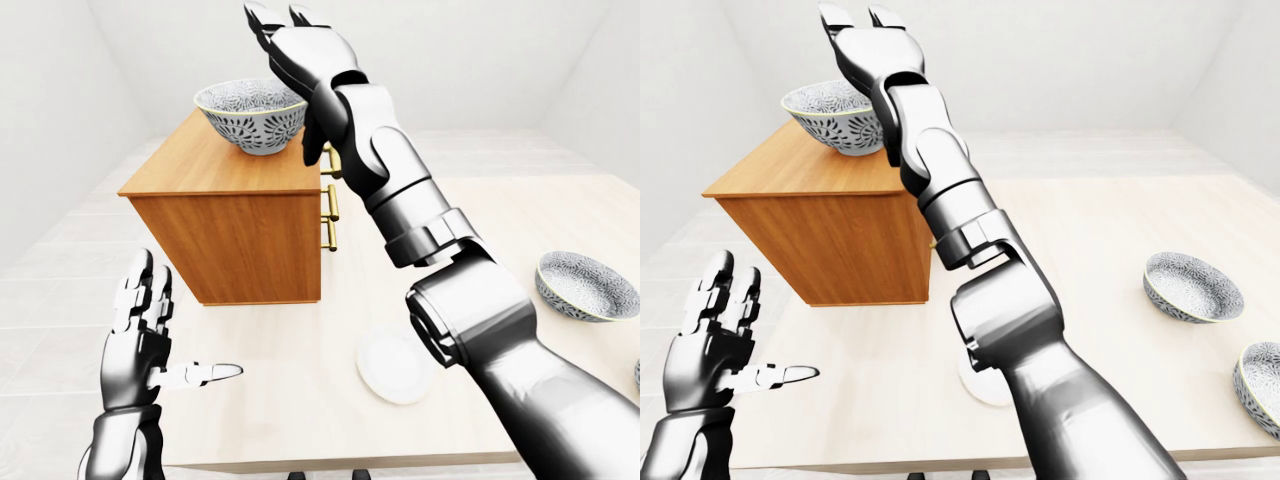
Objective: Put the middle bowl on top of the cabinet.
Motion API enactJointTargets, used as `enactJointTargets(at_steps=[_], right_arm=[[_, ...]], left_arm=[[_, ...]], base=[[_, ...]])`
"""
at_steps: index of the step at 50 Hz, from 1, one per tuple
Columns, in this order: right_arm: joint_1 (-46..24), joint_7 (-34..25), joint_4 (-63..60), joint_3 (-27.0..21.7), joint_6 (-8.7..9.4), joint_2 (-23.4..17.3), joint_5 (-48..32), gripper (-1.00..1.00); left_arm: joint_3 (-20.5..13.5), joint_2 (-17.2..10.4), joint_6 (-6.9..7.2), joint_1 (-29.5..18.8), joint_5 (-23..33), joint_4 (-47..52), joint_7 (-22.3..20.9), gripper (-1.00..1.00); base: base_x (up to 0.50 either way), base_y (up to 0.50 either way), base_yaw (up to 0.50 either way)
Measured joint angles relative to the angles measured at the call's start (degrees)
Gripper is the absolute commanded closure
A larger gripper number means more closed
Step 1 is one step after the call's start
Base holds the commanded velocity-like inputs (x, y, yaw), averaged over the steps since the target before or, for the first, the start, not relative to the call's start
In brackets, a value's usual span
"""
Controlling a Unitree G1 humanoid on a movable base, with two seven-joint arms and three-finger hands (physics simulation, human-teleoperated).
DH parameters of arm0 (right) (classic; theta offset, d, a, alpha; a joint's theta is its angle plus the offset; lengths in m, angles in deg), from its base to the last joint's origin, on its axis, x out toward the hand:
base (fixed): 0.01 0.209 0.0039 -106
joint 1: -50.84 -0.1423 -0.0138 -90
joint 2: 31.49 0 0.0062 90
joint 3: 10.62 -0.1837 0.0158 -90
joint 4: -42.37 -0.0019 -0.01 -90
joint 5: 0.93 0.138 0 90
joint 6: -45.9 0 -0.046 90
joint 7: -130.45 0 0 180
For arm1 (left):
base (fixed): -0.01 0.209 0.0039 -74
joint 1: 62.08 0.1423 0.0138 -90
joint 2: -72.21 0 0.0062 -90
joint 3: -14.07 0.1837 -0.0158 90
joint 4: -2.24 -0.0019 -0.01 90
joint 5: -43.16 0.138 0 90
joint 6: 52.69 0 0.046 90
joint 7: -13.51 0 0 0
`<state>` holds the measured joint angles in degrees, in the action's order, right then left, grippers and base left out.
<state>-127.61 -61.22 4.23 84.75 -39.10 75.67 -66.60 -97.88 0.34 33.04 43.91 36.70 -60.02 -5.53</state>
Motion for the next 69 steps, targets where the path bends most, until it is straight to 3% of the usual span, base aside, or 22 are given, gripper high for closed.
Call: enactJointTargets(at_steps=[16,40,59,69], right_arm=[[0.3,-0.6,-0.9,-1.4,0.0,-3.2,0.2,-1.0],[0.2,-1.5,-1.7,-2.9,0.0,-8.8,1.3,-1.0],[-1.1,-0.5,1.5,-4.3,0.0,-15.1,1.8,-1.0],[-2.6,-0.2,2.6,-6.1,0.0,-19.6,3.0,-1.0]], left_arm=[[0.2,-0.2,0.07,-0.4,-0.2,-0.4,0.0,-1.0],[0.4,0.1,1.33,0.3,-0.1,1.9,0.1,-1.0],[1.1,0.6,2.77,0.4,1.0,4.0,0.3,-1.0],[2.4,0.8,2.87,0.3,2.2,3.9,0.7,-1.0]], base=[[0.0,0.0,0.0],[0.0,0.0,0.0],[0.0,0.0,0.0],[0.0,0.0,0.0]])
